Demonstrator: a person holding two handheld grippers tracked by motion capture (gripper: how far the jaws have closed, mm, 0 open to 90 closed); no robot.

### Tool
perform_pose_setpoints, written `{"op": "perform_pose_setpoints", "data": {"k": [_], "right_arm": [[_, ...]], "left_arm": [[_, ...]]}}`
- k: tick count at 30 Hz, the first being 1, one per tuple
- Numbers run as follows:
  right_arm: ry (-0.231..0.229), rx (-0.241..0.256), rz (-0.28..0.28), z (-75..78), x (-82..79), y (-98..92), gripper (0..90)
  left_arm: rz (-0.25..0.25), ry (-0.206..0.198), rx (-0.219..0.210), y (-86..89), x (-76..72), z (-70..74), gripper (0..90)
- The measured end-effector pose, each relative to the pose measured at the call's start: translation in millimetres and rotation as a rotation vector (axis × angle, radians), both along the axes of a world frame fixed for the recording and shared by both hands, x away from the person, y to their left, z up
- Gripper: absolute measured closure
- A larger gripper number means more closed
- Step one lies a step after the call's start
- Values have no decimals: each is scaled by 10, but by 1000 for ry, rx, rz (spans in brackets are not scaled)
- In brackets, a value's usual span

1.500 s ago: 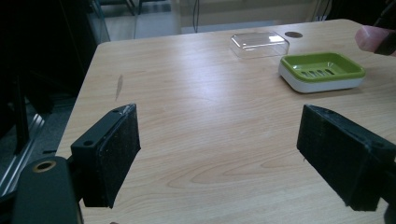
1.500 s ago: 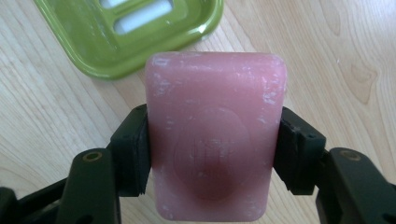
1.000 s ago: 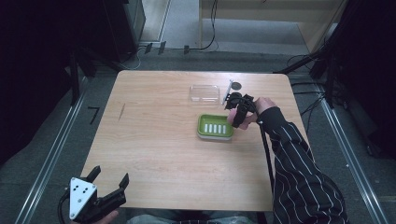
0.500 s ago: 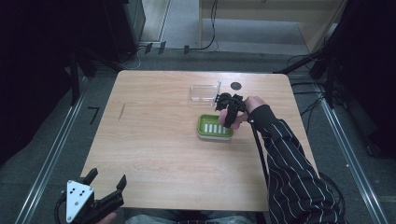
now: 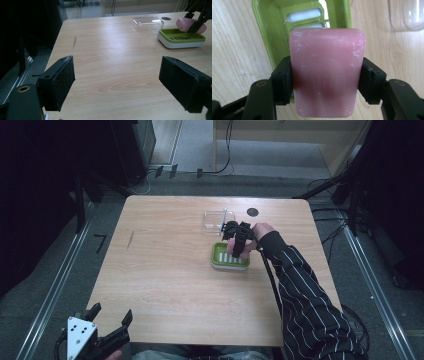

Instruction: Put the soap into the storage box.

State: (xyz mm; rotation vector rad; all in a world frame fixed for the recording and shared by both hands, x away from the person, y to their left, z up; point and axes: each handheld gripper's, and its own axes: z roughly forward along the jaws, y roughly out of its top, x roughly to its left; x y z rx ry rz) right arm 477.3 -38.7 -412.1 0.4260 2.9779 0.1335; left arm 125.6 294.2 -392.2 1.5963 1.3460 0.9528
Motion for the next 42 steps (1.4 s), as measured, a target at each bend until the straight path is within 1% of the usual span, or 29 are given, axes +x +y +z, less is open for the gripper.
{"op": "perform_pose_setpoints", "data": {"k": [2,7,9,13,14,16,17,18,21,33,42], "right_arm": [[6,-5,-1,-12,-5,29,391],[8,-6,25,-51,3,76,391],[11,-16,18,-64,-7,94,391],[12,-16,35,-109,-3,125,391],[17,-20,26,-119,-9,137,391],[11,-29,40,-139,2,153,391],[19,-29,38,-151,1,161,390],[20,-30,48,-163,9,166,391],[23,-40,41,-189,7,175,391],[21,-35,60,-259,14,195,390],[20,-31,55,-281,4,198,390]], "left_arm": [[2,0,1,7,-8,0,138],[7,-3,-1,14,-22,-1,138],[8,-3,-1,14,-25,-1,137],[11,-3,-3,14,-28,-1,138],[11,-4,-3,13,-28,-1,138],[10,-2,0,14,-28,-1,138],[9,-2,0,14,-28,-1,138],[10,-2,-1,15,-28,-1,138],[12,-3,-3,16,-28,-1,137],[12,-4,-4,15,-28,-1,138],[10,0,2,9,-28,3,137]]}}
